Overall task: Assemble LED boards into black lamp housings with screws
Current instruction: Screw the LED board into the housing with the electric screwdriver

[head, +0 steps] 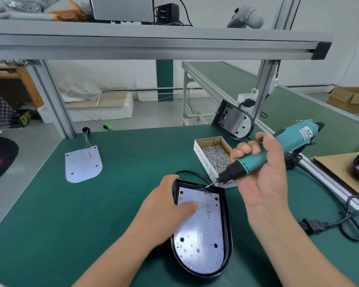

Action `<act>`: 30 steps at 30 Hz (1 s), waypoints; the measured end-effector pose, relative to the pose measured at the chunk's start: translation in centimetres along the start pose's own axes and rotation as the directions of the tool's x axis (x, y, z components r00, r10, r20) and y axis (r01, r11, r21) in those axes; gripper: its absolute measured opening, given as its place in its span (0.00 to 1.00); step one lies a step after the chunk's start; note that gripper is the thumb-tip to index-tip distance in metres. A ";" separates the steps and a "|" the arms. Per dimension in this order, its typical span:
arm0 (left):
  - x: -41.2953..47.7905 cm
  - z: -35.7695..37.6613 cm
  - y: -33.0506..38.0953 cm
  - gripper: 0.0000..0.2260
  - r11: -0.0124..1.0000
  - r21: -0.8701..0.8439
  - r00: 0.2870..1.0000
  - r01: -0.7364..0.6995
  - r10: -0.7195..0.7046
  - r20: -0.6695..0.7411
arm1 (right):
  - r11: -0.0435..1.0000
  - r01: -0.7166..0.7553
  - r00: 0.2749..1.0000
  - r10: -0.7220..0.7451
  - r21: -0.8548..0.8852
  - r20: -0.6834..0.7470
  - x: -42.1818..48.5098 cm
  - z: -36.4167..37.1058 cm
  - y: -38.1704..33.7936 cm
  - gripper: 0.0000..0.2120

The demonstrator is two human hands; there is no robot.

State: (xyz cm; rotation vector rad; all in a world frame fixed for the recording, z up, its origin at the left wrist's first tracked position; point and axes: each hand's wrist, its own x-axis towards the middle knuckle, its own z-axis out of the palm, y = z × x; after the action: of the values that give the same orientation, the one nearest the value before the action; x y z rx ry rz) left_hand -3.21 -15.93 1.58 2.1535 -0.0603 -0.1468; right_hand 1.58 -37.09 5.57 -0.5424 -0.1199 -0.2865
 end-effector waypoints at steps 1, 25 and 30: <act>0.2 -0.1 -0.2 0.28 0.999 -0.037 1.000 0.018 -0.017 0.021 | 1.000 0.004 1.000 -0.004 -0.002 -0.007 0.1 -0.1 -0.1 0.05; 2.1 -2.0 -1.6 0.16 0.950 -0.274 0.988 0.151 -0.155 0.007 | 0.963 -0.008 0.994 0.036 -0.269 0.102 -0.4 -0.7 2.3 0.04; 2.4 -1.9 -1.6 0.16 0.958 -0.253 0.990 0.139 -0.143 0.000 | 0.957 -0.004 0.993 0.039 -0.290 0.114 -0.5 -0.7 2.7 0.03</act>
State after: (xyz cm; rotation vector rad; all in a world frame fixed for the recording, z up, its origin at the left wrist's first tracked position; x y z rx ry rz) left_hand -0.62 -13.71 1.13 1.9036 0.1175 -0.2062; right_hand 1.89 -35.18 3.54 -0.8522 -0.1886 -0.2514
